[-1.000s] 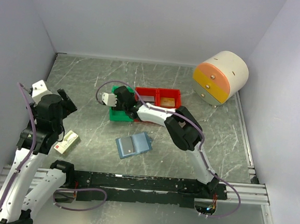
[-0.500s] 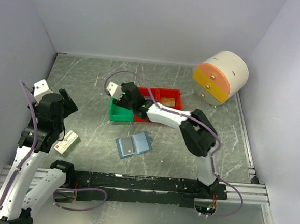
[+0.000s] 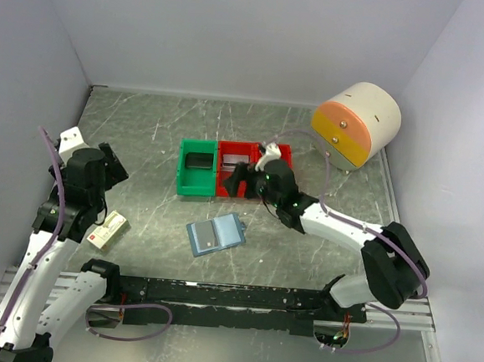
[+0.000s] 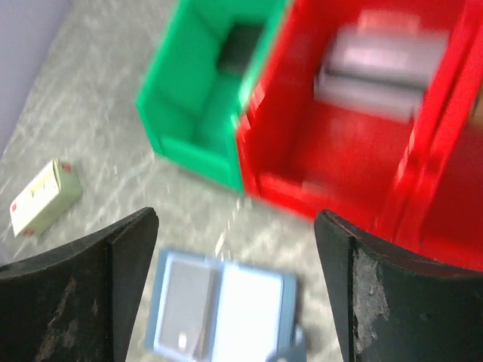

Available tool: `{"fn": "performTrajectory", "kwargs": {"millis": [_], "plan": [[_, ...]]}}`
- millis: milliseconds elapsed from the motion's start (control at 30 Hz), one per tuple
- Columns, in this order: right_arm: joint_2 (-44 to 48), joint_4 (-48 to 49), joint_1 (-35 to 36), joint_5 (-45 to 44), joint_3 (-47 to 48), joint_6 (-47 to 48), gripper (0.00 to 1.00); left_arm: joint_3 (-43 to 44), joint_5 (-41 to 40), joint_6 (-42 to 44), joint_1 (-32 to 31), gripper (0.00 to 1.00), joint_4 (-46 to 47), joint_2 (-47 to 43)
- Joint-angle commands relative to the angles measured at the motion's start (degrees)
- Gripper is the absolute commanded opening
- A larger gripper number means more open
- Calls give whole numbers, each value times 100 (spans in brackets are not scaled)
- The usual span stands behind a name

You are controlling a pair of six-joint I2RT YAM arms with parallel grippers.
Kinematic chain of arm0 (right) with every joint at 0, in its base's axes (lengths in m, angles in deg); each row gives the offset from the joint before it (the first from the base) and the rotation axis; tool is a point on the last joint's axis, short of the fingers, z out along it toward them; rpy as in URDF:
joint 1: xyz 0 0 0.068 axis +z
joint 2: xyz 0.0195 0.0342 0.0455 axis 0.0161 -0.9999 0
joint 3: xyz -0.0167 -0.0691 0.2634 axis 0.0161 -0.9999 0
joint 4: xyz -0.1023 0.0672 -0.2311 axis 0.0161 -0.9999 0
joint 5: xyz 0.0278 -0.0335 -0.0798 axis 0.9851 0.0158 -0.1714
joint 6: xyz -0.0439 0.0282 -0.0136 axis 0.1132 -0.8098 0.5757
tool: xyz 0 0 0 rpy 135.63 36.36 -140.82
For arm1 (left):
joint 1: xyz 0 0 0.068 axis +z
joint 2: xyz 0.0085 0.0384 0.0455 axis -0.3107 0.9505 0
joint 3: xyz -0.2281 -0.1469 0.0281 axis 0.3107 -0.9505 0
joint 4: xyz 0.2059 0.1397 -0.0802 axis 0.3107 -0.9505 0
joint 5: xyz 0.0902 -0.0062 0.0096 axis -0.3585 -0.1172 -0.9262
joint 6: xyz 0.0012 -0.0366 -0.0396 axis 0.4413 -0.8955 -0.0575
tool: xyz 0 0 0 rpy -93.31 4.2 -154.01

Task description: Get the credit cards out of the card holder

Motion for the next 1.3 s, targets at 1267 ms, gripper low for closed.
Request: {"fn": "performTrajectory", "kwargs": {"millis": [1267], "plan": [[-2594, -3627, 1981, -508, 2229, -358, 63, -6, -131, 20, 52, 100, -54, 273]]}}
